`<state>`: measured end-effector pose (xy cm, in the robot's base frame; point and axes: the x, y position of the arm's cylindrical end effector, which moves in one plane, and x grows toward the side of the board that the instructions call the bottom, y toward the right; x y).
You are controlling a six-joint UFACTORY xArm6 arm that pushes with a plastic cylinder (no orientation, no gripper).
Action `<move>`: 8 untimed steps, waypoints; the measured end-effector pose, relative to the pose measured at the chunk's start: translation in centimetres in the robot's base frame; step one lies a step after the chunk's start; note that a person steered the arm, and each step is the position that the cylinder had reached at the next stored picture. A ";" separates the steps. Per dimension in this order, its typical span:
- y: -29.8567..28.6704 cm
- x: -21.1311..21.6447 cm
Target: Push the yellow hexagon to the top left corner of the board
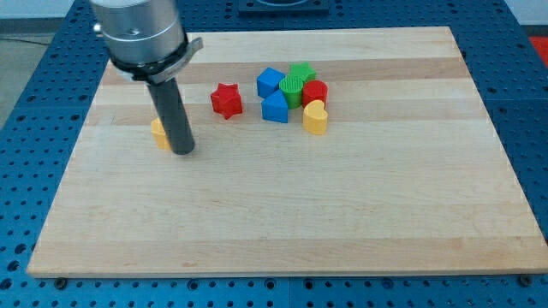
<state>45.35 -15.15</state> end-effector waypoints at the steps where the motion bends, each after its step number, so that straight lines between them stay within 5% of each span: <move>1: -0.8 -0.8; 4: -5.4 -1.5; 6: 0.6 -2.3; 8: -5.2 -2.7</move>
<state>42.70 -20.33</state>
